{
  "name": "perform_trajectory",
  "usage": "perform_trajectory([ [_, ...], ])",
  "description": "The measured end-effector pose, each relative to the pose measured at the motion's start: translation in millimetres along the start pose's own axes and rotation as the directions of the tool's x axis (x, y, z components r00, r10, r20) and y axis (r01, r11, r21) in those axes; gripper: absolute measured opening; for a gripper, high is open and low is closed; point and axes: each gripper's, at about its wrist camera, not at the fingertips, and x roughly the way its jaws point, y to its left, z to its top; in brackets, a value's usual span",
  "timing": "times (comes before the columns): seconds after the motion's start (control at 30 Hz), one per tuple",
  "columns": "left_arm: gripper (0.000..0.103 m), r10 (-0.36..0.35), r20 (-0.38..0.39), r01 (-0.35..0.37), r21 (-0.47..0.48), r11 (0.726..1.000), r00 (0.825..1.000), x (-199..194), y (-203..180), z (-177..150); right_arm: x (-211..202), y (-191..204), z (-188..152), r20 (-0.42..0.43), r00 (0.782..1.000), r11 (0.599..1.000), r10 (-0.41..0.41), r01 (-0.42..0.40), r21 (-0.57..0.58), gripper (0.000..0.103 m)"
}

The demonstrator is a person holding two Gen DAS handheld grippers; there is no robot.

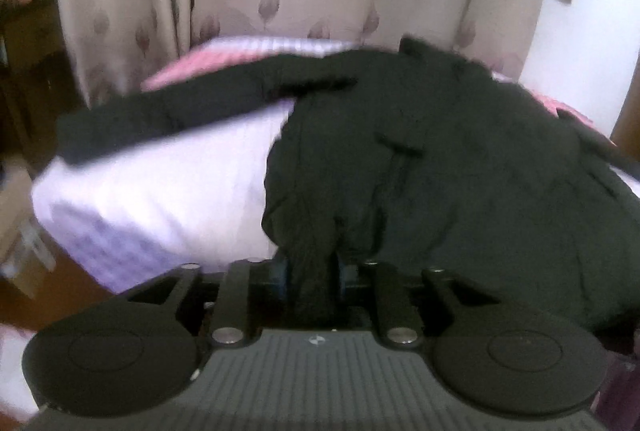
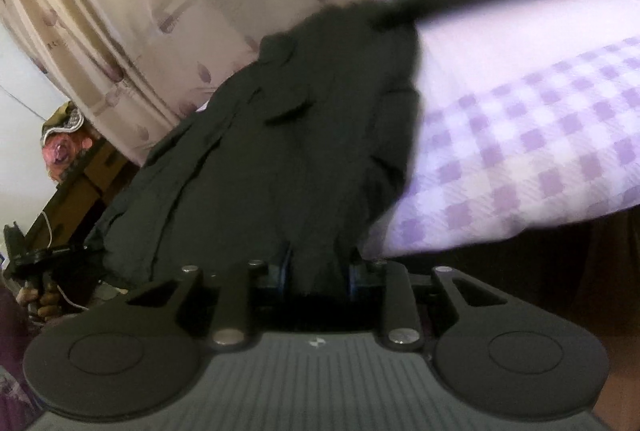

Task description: Fold large clothes

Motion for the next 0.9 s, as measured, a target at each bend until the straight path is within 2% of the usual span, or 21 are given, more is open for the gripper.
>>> perform_trajectory([
  [0.03,0.057,-0.001,0.039,0.001,0.011,1.0,0.999,-6,-3,5,-5,-5,7,0.022,1.0,1.0,0.012,-0.012,0.013,0.027],
  [0.07,0.086,0.0,0.087,-0.002,0.022,1.0,0.996,-14,-5,12,-13,-11,17,0.054,0.998,0.999,0.023,-0.025,0.035,0.028],
  [0.1,0.1,0.009,0.146,-0.014,0.029,0.999,0.989,-24,-11,17,-19,-14,26,0.087,0.996,0.998,0.025,-0.03,0.05,0.037],
  [0.13,0.102,0.011,0.225,-0.02,0.037,0.999,0.974,-35,-17,24,-26,-18,34,0.123,0.992,0.997,0.026,-0.034,0.063,0.057],
  [0.17,0.103,0.005,0.272,-0.018,0.047,0.999,0.962,-39,-25,31,-34,-25,46,0.178,0.984,0.996,0.028,-0.043,0.081,0.069],
  [0.2,0.103,-0.005,0.295,-0.012,0.057,0.998,0.956,-39,-34,40,-41,-33,56,0.229,0.973,0.994,0.018,-0.042,0.1,0.088],
  [0.23,0.103,-0.013,0.305,-0.007,0.065,0.998,0.952,-35,-43,51,-45,-42,65,0.276,0.961,0.991,0.003,-0.04,0.127,0.09],
  [0.37,0.103,-0.049,0.355,0.044,0.023,0.999,0.934,2,-71,80,-48,-104,106,0.4,0.914,0.942,-0.07,-0.071,0.327,0.09],
  [0.43,0.103,-0.023,0.358,0.038,-0.033,0.999,0.933,34,-83,95,-44,-136,125,0.42,0.896,0.916,-0.142,-0.041,0.399,0.09],
  [0.5,0.103,-0.003,0.361,0.041,-0.1,0.994,0.932,69,-90,108,-36,-169,139,0.43,0.885,0.874,-0.18,-0.056,0.482,0.089],
  [0.57,0.103,0.021,0.324,0.035,-0.165,0.986,0.946,105,-99,120,-30,-194,150,0.429,0.866,0.827,-0.256,-0.033,0.561,0.089],
  [0.6,0.103,0.026,0.305,0.035,-0.191,0.981,0.952,122,-101,125,-26,-204,157,0.433,0.861,0.812,-0.266,-0.042,0.582,0.086],
  [0.67,0.103,0.048,0.281,0.022,-0.241,0.97,0.959,157,-100,136,-19,-215,175,0.44,0.847,0.801,-0.297,-0.029,0.598,0.087],
  [0.73,0.103,0.08,0.244,-0.013,-0.265,0.964,0.967,186,-99,143,-7,-227,195,0.431,0.847,0.796,-0.31,-0.017,0.605,0.086],
  [0.83,0.103,0.125,0.241,-0.07,-0.226,0.972,0.962,221,-102,146,13,-236,213,0.44,0.83,0.777,-0.344,-0.011,0.629,0.087],
  [0.87,0.103,0.135,0.227,-0.088,-0.207,0.974,0.964,230,-104,145,18,-238,218,0.448,0.825,0.78,-0.344,-0.014,0.625,0.088],
  [0.9,0.103,0.122,0.202,-0.081,-0.2,0.976,0.972,236,-104,142,21,-240,224,0.462,0.811,0.781,-0.359,-0.011,0.625,0.088],
])
